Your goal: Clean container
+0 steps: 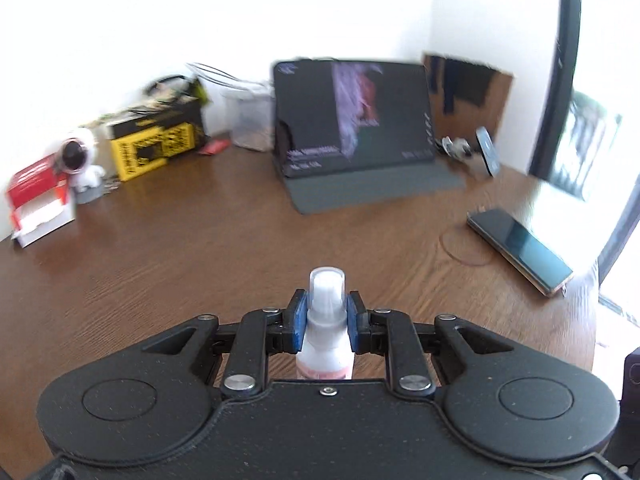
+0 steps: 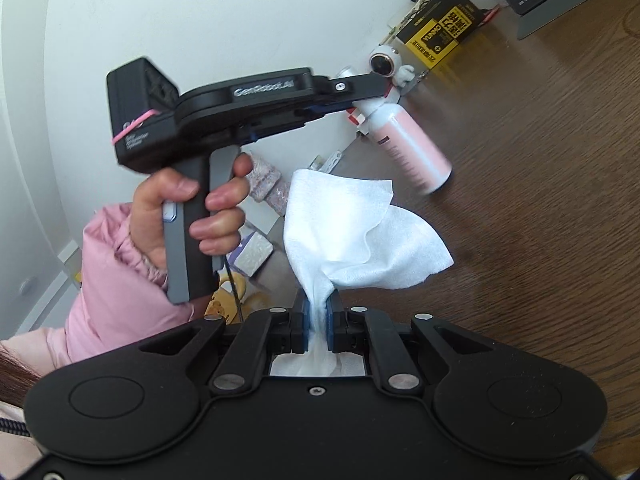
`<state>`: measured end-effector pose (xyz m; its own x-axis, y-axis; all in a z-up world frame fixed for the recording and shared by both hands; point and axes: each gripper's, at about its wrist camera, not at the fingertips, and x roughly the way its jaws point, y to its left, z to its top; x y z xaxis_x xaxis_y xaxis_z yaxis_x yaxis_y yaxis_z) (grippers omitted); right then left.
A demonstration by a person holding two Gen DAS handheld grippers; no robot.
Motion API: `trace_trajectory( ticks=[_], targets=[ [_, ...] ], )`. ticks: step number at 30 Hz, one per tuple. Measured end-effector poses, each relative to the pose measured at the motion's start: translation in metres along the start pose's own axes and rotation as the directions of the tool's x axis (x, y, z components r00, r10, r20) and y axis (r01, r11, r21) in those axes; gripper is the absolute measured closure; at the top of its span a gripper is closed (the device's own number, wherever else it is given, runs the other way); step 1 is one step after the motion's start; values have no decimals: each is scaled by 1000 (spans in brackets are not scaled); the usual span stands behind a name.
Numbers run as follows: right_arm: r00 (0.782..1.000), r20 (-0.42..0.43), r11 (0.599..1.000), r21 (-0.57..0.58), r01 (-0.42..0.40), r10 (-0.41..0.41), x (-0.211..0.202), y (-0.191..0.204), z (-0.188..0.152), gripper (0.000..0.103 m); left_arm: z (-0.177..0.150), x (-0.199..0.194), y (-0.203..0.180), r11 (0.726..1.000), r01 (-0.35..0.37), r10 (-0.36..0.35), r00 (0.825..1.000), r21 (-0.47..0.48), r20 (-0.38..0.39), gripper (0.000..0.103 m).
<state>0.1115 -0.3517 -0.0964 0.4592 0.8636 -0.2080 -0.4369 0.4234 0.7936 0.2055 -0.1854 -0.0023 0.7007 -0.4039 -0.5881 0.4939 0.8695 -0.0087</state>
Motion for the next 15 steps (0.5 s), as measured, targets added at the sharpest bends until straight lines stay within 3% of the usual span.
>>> trace_trajectory(
  ticks=[4,10,15],
  targets=[
    [1000,-17,1000,-3,-12,12,12,5,-1,94,-9,-24,11,998,-25,30,997,-65,78,83],
    [1000,6,999,-41,-18,18,17,15,3,94,-20,-72,36,982,4,30,984,-188,177,83],
    [996,69,993,-110,-50,58,19,34,15,94,-31,-107,63,943,37,32,979,-329,202,83]
  ],
)
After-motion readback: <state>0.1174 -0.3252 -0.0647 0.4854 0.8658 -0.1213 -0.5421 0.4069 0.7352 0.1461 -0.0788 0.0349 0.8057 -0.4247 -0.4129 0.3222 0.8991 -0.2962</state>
